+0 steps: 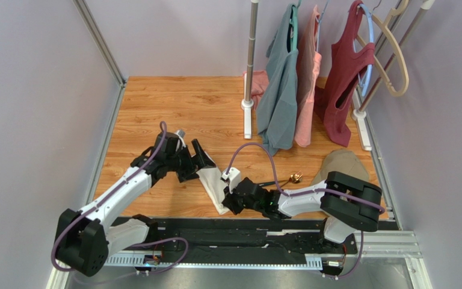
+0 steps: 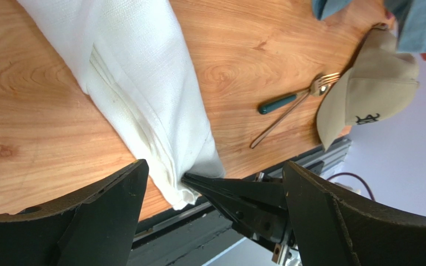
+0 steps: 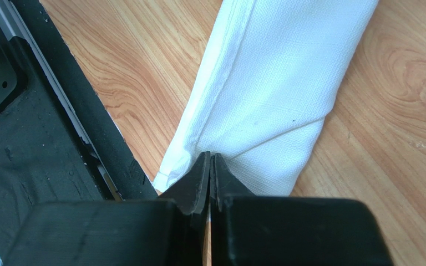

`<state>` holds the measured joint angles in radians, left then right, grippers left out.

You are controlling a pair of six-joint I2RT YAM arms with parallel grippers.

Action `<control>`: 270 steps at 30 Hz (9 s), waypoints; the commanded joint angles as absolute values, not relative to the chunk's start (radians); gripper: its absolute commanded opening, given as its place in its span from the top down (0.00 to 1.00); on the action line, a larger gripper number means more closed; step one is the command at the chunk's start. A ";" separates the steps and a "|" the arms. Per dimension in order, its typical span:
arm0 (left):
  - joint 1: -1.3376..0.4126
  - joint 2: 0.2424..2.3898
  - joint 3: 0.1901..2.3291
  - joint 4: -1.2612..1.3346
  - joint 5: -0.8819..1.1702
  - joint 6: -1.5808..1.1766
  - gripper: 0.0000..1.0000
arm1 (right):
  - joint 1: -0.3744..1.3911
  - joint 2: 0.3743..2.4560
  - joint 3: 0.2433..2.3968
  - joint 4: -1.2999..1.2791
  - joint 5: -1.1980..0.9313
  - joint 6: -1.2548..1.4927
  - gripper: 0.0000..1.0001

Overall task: Fold the napkin into a case and place the utensils inside
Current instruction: Turn over the smaller rectangle-folded napkin at the center of the board, then smooth out the smaller rectangle-folded napkin at the center of the board, then pick up the fork from the center of the board.

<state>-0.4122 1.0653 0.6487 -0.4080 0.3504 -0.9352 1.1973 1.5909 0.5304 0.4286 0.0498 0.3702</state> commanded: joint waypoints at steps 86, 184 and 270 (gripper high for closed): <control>-0.615 2.400 1.874 -1.684 -1.238 -0.609 1.00 | 0.838 1.080 0.638 -0.129 -0.261 0.259 0.47; -0.046 1.591 1.005 -0.655 0.314 -0.535 1.00 | 0.706 2.376 1.904 -0.161 -0.374 0.413 0.97; -0.440 1.051 1.062 -0.629 0.023 -0.511 0.40 | 0.700 1.367 1.242 -0.744 -0.002 0.518 0.00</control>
<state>-0.3561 1.0908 1.1427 -0.6941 0.0429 -0.4717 0.7082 1.6199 1.4513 -0.5674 -0.1040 0.4072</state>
